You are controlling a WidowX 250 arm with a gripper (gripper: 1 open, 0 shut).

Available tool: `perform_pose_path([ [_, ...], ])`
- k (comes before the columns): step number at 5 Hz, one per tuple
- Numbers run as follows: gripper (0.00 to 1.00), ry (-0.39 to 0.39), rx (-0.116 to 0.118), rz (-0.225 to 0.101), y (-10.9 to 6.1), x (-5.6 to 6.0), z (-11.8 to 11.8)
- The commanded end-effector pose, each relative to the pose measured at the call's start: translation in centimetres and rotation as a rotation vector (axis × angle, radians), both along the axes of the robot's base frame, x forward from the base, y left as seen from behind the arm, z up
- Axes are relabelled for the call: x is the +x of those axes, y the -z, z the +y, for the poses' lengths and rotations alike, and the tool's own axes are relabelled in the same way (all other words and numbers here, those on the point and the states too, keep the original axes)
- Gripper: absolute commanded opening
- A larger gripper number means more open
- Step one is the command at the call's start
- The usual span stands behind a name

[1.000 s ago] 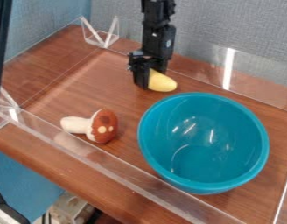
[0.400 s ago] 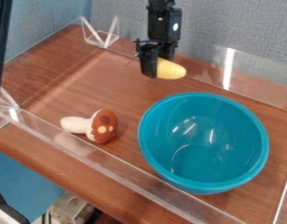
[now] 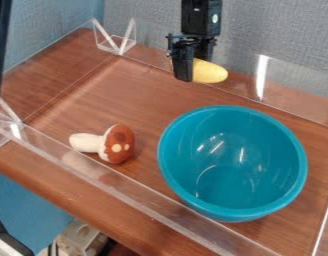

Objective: Put the yellow object in the blue bowl

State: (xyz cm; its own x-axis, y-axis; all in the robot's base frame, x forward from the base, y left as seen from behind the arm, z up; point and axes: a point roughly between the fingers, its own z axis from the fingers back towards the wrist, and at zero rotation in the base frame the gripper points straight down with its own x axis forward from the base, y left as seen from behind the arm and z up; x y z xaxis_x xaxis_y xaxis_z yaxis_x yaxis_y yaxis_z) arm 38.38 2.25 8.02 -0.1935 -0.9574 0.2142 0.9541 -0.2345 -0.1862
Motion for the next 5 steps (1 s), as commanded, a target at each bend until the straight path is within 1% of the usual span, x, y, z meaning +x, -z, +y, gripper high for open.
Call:
perform_pose_path([
  [1, 0.0, 0.008, -0.015, -0.135, -5.8, 0.5, -0.9],
  [3, 0.0, 0.034, -0.074, -0.15, -8.5, -0.4, -2.6],
  [4, 0.0, 0.137, -0.084, -0.146, -7.7, -2.5, -4.8],
  [5, 0.0, 0.245, -0.084, -0.135, -5.8, -4.9, -6.9],
])
